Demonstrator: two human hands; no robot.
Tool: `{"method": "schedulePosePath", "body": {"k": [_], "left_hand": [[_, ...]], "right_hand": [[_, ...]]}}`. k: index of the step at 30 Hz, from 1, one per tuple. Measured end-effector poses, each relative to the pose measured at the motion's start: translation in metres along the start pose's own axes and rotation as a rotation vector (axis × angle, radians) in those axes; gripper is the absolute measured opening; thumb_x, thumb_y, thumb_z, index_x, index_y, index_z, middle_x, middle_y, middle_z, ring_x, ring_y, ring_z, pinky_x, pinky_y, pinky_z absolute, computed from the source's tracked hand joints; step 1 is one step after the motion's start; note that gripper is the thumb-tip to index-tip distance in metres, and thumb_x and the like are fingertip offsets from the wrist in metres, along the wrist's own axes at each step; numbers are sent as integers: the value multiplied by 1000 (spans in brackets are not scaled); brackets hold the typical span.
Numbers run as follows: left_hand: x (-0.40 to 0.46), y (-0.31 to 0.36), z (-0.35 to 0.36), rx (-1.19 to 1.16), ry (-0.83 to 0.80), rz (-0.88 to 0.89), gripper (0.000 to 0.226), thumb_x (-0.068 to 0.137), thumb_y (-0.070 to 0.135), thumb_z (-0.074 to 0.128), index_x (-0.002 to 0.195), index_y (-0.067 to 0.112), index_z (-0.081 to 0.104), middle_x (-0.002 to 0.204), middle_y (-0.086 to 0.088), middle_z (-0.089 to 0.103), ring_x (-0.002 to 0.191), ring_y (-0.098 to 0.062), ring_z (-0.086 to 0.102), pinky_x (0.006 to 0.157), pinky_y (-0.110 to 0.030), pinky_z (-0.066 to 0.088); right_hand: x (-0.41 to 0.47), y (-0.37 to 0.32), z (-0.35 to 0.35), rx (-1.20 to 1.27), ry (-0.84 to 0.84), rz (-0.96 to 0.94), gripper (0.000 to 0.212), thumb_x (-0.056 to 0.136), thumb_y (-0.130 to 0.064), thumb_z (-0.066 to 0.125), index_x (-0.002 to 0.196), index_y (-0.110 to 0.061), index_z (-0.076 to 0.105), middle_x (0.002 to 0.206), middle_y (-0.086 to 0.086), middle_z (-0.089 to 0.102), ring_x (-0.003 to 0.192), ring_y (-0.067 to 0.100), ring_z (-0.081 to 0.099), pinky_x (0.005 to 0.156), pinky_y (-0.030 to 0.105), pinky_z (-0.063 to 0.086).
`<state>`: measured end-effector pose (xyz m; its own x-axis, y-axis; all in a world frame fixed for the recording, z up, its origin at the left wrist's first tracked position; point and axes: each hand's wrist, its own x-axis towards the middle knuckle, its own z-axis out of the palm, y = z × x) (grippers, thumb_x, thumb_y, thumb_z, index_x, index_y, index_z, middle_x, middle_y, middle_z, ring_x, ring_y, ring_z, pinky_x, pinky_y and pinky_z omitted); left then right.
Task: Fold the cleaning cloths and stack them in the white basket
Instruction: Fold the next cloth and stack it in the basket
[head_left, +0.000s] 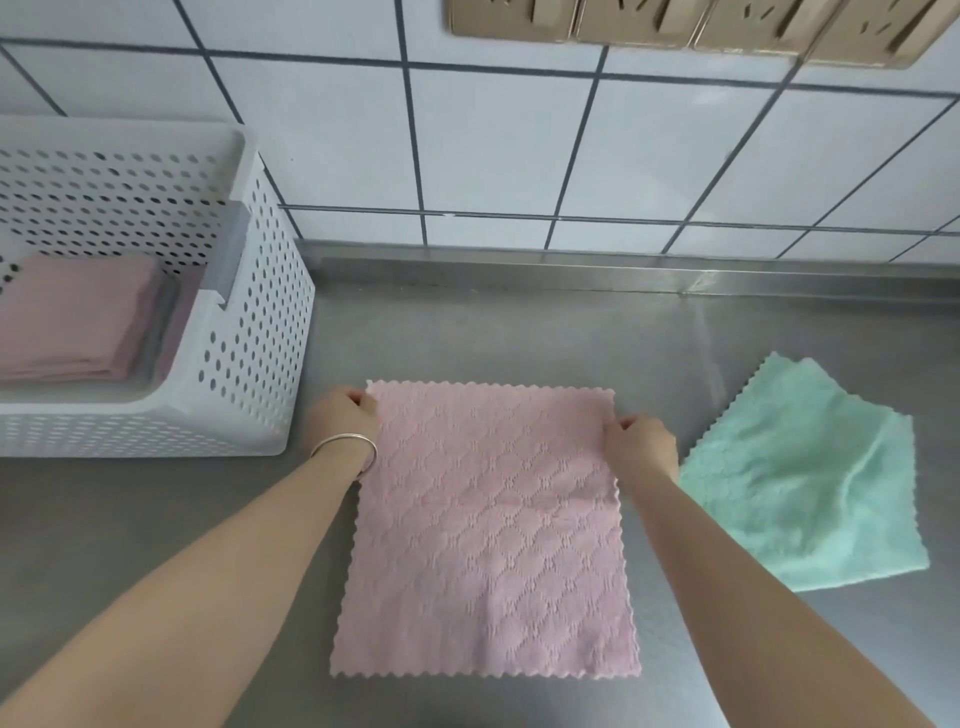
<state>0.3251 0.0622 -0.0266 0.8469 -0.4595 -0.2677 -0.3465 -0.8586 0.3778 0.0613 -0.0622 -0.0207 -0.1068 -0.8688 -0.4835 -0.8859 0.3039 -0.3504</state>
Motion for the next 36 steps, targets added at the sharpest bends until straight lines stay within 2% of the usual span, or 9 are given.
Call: {"method": "schedulePosePath", "body": {"k": [7,11,15,19,22,24,27,30,36], "left_hand": [[-18,-3,2,-69,19,19,22,90,31,51,104,14,52,97,-5,64,88,-32,61,73,-34,46],[-80,-19,5,-42,-102,466,20,84,17,54,104,15,53,96,0,58,86,-27,59,71,-32,47],[-136,-61,27,330,-178,935,49,73,37,45,118,20,49,121,-1,62,104,-25,63,84,-34,52],[-137,-98,35,496,-164,820,61,88,52,27,137,15,34,145,-5,37,144,-24,11,111,-37,8],[-129,-112,22,535,-168,685,89,83,65,-14,147,9,13,153,-11,10,145,-22,-6,110,-36,-2],[-127,-114,14,575,-194,644,98,77,69,-19,146,6,15,154,-10,8,143,-25,9,109,-38,-5],[-132,-113,7,617,-205,672,77,78,59,30,122,3,59,134,-13,54,125,-29,50,109,-40,5],[-151,-116,8,484,-180,902,72,67,57,39,120,10,56,128,-6,57,122,-23,42,106,-34,30],[-177,-122,24,345,-145,1151,53,67,35,46,112,9,58,118,-10,62,119,-28,41,101,-34,32]], "right_hand": [[-32,-2,4,-58,134,-121,21,91,-21,45,110,-12,45,99,10,62,82,29,56,67,31,40],[-84,26,30,-206,185,-669,28,86,-17,54,114,-12,55,110,6,60,99,26,56,81,39,50],[-116,61,55,-446,-8,-763,56,79,-37,41,128,-13,56,136,2,54,123,21,53,101,34,42],[-112,93,53,-514,-17,-651,79,76,-57,-4,146,-20,-12,153,-6,-19,144,15,-12,117,32,-9],[-112,107,43,-513,-10,-583,78,74,-64,-12,138,-22,-27,148,-8,-30,139,9,-23,116,36,-10],[-113,110,38,-549,-7,-560,77,80,-63,-6,139,-19,-25,150,-6,-27,142,12,-19,117,38,-9],[-122,105,34,-614,80,-602,76,91,-55,15,150,-9,6,158,6,1,146,23,0,115,36,-11],[-145,104,38,-565,97,-818,58,79,-46,38,121,-12,61,129,10,59,126,29,47,110,37,12],[-175,123,56,-448,-48,-1030,36,66,-31,48,97,-22,64,108,-1,66,102,20,63,81,27,51]]}}
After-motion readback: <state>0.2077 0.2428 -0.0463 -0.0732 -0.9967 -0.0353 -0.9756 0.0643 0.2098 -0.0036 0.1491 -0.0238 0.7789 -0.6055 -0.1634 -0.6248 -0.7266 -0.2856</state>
